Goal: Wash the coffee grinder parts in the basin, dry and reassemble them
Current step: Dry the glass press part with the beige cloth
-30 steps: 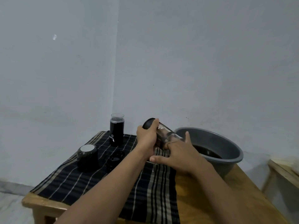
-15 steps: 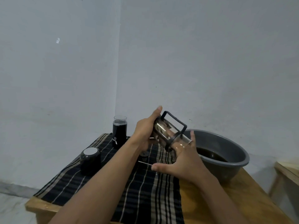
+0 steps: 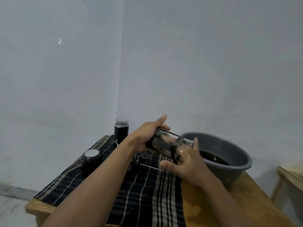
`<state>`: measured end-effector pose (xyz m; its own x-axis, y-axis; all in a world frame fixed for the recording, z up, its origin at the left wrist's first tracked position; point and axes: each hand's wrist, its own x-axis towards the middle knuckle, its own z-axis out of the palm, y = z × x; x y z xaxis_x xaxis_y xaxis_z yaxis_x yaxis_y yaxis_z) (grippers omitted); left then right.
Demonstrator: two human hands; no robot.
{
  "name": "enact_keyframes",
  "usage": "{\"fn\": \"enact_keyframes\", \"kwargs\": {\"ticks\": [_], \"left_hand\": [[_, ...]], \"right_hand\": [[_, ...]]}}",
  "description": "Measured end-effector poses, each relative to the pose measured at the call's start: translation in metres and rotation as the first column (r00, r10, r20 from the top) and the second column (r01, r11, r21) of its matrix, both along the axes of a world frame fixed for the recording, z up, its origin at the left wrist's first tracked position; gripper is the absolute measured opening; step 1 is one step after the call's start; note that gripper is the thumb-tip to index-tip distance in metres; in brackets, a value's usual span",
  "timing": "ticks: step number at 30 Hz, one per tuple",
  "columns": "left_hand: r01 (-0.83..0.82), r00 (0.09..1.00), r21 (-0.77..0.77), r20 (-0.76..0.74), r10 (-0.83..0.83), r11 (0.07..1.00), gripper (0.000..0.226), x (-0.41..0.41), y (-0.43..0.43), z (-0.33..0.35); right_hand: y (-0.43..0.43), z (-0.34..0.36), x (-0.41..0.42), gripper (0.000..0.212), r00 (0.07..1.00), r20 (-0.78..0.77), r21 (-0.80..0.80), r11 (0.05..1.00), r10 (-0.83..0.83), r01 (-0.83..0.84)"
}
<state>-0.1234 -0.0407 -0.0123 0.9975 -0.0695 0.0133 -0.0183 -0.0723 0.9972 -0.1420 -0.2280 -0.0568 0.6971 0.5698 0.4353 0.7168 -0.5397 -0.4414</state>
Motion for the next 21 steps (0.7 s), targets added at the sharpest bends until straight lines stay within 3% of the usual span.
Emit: {"fn": "enact_keyframes", "kwargs": {"ticks": [1,2,3,4,5,6,7,8,10,11,13,15,16,17,19,21], "left_hand": [[-0.053,0.991,0.023,0.122,0.049,0.998,0.041,0.001,-0.004,-0.003],[-0.1,0.963,0.026,0.255,0.09,0.995,0.028,0.003,-0.006,-0.007],[-0.124,0.921,0.007,0.374,0.112,0.992,0.019,0.006,-0.007,-0.011],[-0.122,0.884,-0.011,0.453,0.113,0.993,0.011,0.006,-0.006,-0.014],[-0.11,0.86,-0.024,0.498,0.108,0.994,0.008,0.007,-0.005,-0.015],[-0.109,0.86,-0.016,0.501,0.102,0.994,0.019,0.007,-0.004,-0.014],[-0.119,0.89,0.023,0.446,0.097,0.993,0.028,0.007,-0.002,-0.012],[-0.123,0.939,0.1,0.333,0.083,0.987,0.031,0.006,-0.002,-0.011],[-0.06,0.997,0.21,0.063,0.048,0.976,0.037,0.003,-0.006,-0.01],[-0.067,0.998,0.157,0.009,0.067,0.985,0.04,0.002,-0.009,-0.01],[-0.182,0.979,-0.067,0.086,0.187,0.981,0.038,0.006,-0.012,-0.017],[-0.265,0.911,-0.271,0.245,0.332,0.925,0.027,0.009,-0.011,-0.028],[-0.266,0.865,-0.325,0.335,0.374,0.907,0.022,0.008,-0.009,-0.032],[-0.251,0.817,-0.343,0.426,0.388,0.905,0.02,0.007,-0.005,-0.036],[-0.209,0.766,-0.251,0.559,0.318,0.945,0.025,0.006,0.002,-0.038],[-0.142,0.875,-0.05,0.461,0.149,0.989,0.033,0.005,0.009,-0.032]], "right_hand": [[0.0,-0.004,-0.004,0.084,0.966,-0.23,0.247,0.967,0.117,-0.058],[-0.002,-0.006,-0.006,0.09,0.81,-0.467,0.535,0.843,0.355,-0.061],[-0.004,-0.007,-0.009,0.105,0.582,-0.567,0.719,0.695,0.583,0.004],[-0.006,-0.007,-0.01,0.118,0.421,-0.54,0.825,0.557,0.729,0.093],[-0.011,-0.008,-0.008,0.124,0.352,-0.505,0.862,0.481,0.788,0.159],[-0.011,-0.005,-0.009,0.124,0.352,-0.492,0.87,0.46,0.796,0.176],[-0.013,-0.004,-0.01,0.122,0.441,-0.496,0.861,0.488,0.748,0.141],[-0.012,-0.003,-0.01,0.115,0.572,-0.497,0.819,0.571,0.652,0.061],[-0.008,-0.005,-0.011,0.09,0.884,-0.346,0.54,0.837,0.315,-0.087],[-0.006,-0.006,-0.009,0.08,0.944,-0.266,0.404,0.912,0.193,-0.072],[-0.003,-0.009,-0.007,0.098,0.922,-0.328,0.452,0.891,0.206,-0.038],[-0.006,-0.007,-0.007,0.122,0.666,-0.513,0.716,0.697,0.542,-0.016],[-0.009,-0.004,-0.009,0.126,0.532,-0.497,0.814,0.58,0.686,0.013],[-0.012,-0.001,-0.011,0.127,0.467,-0.451,0.874,0.483,0.761,0.056],[-0.015,-0.001,-0.007,0.124,0.471,-0.392,0.914,0.395,0.79,0.096],[-0.017,-0.006,0.0,0.118,0.621,-0.378,0.889,0.456,0.686,0.038]]}}
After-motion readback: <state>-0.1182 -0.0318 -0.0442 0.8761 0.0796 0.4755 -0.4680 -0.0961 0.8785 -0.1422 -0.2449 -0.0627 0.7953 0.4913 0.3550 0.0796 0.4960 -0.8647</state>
